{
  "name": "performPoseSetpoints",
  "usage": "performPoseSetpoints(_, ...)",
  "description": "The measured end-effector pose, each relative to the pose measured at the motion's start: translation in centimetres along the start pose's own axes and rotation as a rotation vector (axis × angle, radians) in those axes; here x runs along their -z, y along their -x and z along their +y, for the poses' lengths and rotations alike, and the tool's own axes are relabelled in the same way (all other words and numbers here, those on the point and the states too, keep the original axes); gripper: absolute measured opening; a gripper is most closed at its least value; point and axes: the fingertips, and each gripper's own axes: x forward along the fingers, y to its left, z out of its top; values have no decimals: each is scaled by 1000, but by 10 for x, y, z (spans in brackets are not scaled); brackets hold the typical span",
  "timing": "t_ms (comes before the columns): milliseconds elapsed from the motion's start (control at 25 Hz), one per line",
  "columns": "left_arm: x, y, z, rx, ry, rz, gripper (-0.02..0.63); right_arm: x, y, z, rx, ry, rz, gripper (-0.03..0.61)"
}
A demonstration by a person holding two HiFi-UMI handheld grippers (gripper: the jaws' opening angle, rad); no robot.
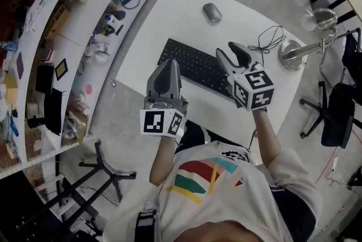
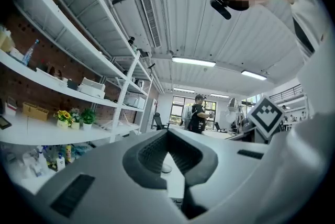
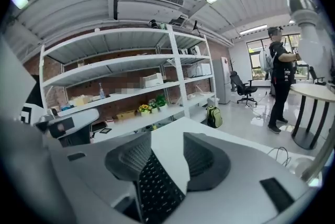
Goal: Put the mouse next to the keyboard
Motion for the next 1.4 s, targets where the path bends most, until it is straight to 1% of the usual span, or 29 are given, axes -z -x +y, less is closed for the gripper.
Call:
performPoseSetpoints(40,3,-11,5,12,4,8,43,-4,-16,-9,16,11,-2,200)
performPoseSetpoints(80,7,-22,9,22,6,16,43,-7,-32,-18,28,16,1,239)
performPoseSetpoints(160,13,-43,18,40,7,33,43,-6,-68,-39,51,22,30,281)
performPoseSetpoints(280,21,-72,35,60,14,56,43,3,-126,-77,103,33,113,292)
performPoseSetpoints(400,39,-96,56,74,31,101,43,20,-181,-113,148,35,193,313)
performPoseSetpoints(560,66,-116,82,69,65,150,43,42,-232,-142,177,20,265,316)
performPoseSetpoints(680,78,-125,97,58,88,165,43,55,-252,-157,196,13,312,316)
performPoseSetpoints(840,91,-131,110,51,102,182,43,70,-273,-167,180,-34,355,316)
performPoseSetpoints(1000,97,-136,120,51,114,185,43,77,-280,-176,206,-78,385,316)
performPoseSetpoints(1120,101,-140,123,51,120,190,43,82,-284,-178,198,-102,411,316)
performPoseSetpoints(1200,104,-142,123,53,124,192,43,85,-285,-180,210,-82,435,316)
performPoseSetpoints(1280,106,-143,122,53,129,191,43,87,-285,-181,230,-41,456,316)
performPoseSetpoints(1400,107,-143,119,52,135,187,43,88,-285,-183,245,-23,458,314)
